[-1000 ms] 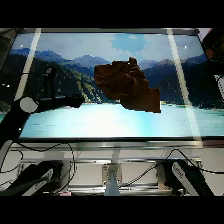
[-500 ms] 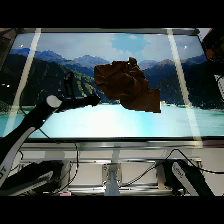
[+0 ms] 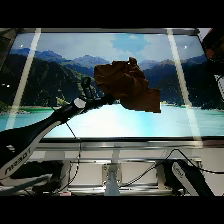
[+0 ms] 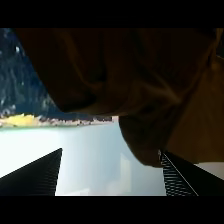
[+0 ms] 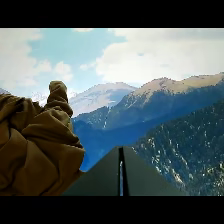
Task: Fold the clothes and pants, and hang the long-sleeved shirts on hangers.
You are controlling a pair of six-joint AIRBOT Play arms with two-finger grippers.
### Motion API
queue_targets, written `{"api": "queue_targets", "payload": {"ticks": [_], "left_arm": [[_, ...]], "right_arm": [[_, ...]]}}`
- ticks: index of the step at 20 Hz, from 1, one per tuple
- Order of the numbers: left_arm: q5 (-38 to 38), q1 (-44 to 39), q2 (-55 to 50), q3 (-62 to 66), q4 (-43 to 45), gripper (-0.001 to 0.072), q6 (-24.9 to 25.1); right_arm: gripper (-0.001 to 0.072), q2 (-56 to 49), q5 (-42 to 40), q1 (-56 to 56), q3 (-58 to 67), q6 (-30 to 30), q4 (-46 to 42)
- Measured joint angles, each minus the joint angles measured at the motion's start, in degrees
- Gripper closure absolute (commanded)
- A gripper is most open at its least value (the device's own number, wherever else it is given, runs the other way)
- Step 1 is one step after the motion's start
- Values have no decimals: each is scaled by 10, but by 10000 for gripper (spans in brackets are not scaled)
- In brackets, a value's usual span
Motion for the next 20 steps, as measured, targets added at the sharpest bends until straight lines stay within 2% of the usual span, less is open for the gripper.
{"api": "queue_targets", "payload": {"ticks": [3, 14, 20], "left_arm": [[2, -3, -26, 25, -5, 5, -8], [-22, 2, -59, 41, -9, 8, -88], [-23, 2, -89, 61, -9, 9, -107]], "right_arm": [[699, 0, 0, 0, 0, 0, 0], [699, 0, 0, 0, 0, 0, 0], [699, 0, 0, 0, 0, 0, 0]]}}
